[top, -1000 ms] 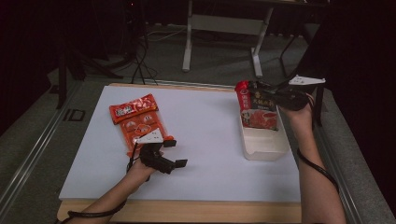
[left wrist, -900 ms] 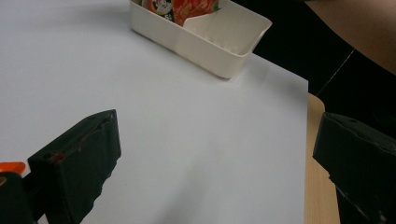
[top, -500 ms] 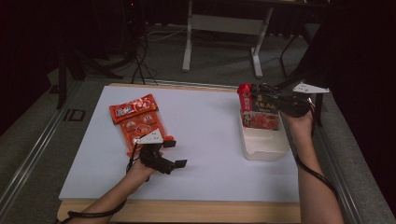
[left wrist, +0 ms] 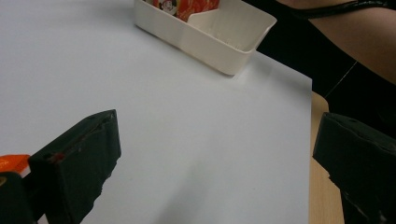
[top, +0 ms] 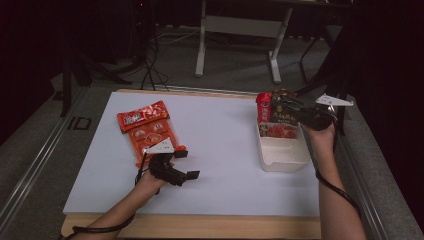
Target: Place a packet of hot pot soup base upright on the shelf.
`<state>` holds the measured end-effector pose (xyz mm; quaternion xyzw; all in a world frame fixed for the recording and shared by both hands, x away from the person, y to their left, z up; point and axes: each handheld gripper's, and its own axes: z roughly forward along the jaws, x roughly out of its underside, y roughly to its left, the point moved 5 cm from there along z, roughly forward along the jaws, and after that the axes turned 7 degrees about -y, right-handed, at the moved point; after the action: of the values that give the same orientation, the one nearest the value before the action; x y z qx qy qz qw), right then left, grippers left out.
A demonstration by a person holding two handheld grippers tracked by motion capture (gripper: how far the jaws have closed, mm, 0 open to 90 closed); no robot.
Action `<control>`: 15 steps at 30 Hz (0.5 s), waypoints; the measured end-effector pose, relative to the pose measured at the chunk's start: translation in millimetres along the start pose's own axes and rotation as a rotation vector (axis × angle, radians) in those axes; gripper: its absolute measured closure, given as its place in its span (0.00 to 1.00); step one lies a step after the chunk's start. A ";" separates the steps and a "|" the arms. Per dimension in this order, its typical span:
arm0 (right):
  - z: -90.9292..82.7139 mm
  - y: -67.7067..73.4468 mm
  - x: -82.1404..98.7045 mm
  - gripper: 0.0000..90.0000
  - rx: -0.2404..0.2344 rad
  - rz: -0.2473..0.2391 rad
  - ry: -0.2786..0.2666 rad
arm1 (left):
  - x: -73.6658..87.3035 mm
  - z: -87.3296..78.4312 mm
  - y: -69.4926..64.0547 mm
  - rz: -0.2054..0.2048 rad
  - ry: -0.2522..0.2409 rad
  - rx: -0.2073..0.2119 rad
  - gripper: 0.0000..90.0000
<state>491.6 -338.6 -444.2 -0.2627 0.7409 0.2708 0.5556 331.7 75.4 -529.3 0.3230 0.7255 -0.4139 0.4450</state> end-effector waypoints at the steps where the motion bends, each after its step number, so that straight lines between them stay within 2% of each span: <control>1: -1.2 0.0 -0.9 0.70 0.019 0.003 0.016 | 0.1 0.3 0.0 0.001 0.002 -0.001 0.01; 2: -2.3 0.1 -2.1 0.68 0.040 0.012 0.030 | 0.1 0.4 -0.1 0.003 0.004 -0.001 0.01; 4: -7.2 1.6 -6.9 0.63 0.051 0.045 0.019 | 0.2 0.5 0.3 0.005 0.004 -0.003 0.01; 6: -11.7 2.9 -10.3 0.58 0.093 0.046 0.038 | 0.6 0.4 0.6 0.013 0.006 -0.004 0.01; 8: -17.0 6.2 -13.2 0.55 0.106 0.029 0.049 | 1.1 0.5 1.0 0.030 0.013 -0.014 0.01; 12: -34.1 14.3 -25.5 0.51 0.116 0.042 0.004 | 1.3 0.7 2.0 0.061 0.013 -0.028 0.01; 15: -45.7 26.0 -33.8 0.50 0.124 0.019 -0.017 | 1.5 1.1 3.6 0.059 0.007 -0.032 0.01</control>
<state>450.8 -348.7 -398.0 -0.2186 0.7538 0.2319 0.5746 334.5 76.2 -532.1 0.3384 0.7238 -0.3878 0.4596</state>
